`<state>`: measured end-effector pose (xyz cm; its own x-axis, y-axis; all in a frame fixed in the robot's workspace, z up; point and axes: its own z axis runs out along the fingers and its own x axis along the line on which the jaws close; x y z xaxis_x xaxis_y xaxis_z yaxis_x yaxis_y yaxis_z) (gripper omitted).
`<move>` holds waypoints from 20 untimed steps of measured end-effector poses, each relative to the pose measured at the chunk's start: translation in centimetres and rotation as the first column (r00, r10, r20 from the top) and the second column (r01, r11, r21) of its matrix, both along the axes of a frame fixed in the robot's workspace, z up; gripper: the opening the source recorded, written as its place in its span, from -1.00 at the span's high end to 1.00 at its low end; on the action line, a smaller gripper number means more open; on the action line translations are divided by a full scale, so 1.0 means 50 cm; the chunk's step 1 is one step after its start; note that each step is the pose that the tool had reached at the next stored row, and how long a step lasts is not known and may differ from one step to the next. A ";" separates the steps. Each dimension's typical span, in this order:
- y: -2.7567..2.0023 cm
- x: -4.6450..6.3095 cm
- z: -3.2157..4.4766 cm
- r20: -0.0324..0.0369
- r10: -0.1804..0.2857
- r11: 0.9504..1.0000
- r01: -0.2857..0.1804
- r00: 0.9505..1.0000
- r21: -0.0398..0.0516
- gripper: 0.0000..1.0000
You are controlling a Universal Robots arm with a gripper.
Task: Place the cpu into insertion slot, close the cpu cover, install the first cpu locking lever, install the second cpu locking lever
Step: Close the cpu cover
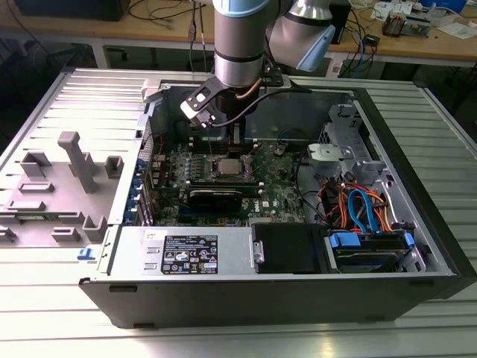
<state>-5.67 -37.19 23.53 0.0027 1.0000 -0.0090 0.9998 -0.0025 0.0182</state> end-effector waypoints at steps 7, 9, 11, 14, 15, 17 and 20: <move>0.0000 0.000 0.005 0.000 0.000 1.000 0.000 1.000 0.000 0.79; 0.0000 0.000 0.014 0.000 0.000 1.000 0.000 1.000 0.000 0.79; 0.0000 0.000 0.020 0.000 0.000 1.000 0.000 1.000 0.000 0.79; 0.0000 0.000 0.032 0.000 0.000 1.000 0.000 1.000 0.000 0.79; 0.0000 0.000 0.035 0.000 0.000 1.000 0.000 1.000 0.000 0.79; 0.0000 0.000 0.041 0.000 0.000 1.000 0.000 1.000 0.000 0.79; 0.0001 0.000 0.050 0.000 0.000 1.000 0.000 1.000 0.000 0.79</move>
